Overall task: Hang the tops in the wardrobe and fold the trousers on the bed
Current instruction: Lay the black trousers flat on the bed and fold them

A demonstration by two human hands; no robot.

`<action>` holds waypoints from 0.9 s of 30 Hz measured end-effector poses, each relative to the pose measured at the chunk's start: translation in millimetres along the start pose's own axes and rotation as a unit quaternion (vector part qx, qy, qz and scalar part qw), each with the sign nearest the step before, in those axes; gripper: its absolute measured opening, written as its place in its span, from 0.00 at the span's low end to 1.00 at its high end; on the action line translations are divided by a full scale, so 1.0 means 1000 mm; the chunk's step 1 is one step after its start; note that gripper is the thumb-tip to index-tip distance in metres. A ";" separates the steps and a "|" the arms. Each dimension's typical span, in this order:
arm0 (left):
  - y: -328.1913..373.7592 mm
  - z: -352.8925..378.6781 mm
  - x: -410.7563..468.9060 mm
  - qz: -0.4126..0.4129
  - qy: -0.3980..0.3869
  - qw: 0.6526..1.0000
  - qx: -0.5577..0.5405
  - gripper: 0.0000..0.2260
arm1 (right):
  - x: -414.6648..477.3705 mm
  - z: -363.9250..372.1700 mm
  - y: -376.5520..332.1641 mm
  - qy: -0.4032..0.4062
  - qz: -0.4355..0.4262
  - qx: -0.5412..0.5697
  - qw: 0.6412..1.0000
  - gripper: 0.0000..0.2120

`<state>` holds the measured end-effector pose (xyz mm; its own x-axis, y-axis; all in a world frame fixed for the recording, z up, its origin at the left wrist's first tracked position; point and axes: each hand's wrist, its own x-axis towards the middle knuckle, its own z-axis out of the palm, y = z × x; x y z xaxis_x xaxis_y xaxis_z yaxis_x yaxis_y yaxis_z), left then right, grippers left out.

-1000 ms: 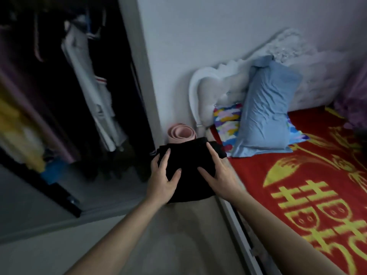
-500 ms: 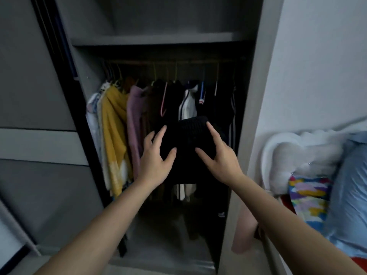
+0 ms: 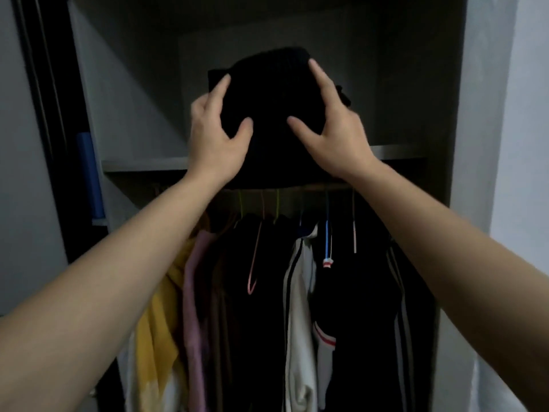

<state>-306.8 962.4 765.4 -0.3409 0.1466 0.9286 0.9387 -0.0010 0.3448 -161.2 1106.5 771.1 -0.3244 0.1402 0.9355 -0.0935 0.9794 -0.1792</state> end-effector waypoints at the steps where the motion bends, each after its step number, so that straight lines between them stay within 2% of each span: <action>1: -0.005 0.007 0.016 -0.005 -0.006 1.000 -0.003 0.29 | 0.016 0.001 0.007 -0.005 0.001 -0.007 1.000 0.38; 7: -0.038 0.052 0.092 -0.025 -0.041 0.997 -0.058 0.30 | 0.089 0.010 0.052 -0.052 0.031 -0.022 0.998 0.38; 12: -0.061 0.112 0.142 -0.042 -0.119 0.984 -0.125 0.30 | 0.124 0.015 0.099 -0.064 0.082 -0.078 0.991 0.38; 16: -0.060 0.171 0.171 -0.079 -0.200 0.958 -0.192 0.31 | 0.148 0.008 0.141 -0.058 0.152 -0.155 0.974 0.38; 19: -0.055 0.207 0.187 -0.107 -0.259 0.932 -0.230 0.30 | 0.160 0.000 0.167 -0.049 0.206 -0.165 0.963 0.37; 24: -0.045 0.237 0.212 -0.086 -0.273 0.926 -0.247 0.29 | 0.173 -0.012 0.194 0.004 0.246 -0.145 0.958 0.35; 26: -0.046 0.245 0.212 -0.097 -0.302 0.919 -0.234 0.28 | 0.173 -0.013 0.202 -0.009 0.263 -0.176 0.949 0.34; 27: -0.048 0.248 0.208 -0.105 -0.341 0.910 -0.214 0.27 | 0.172 -0.012 0.207 -0.038 0.281 -0.194 0.939 0.33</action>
<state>-409.8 1238.2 907.8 -0.2626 0.7667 0.5858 0.7010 -0.2656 0.6619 -224.9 1334.7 898.5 -0.2885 0.6539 0.6994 0.4580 0.7357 -0.4990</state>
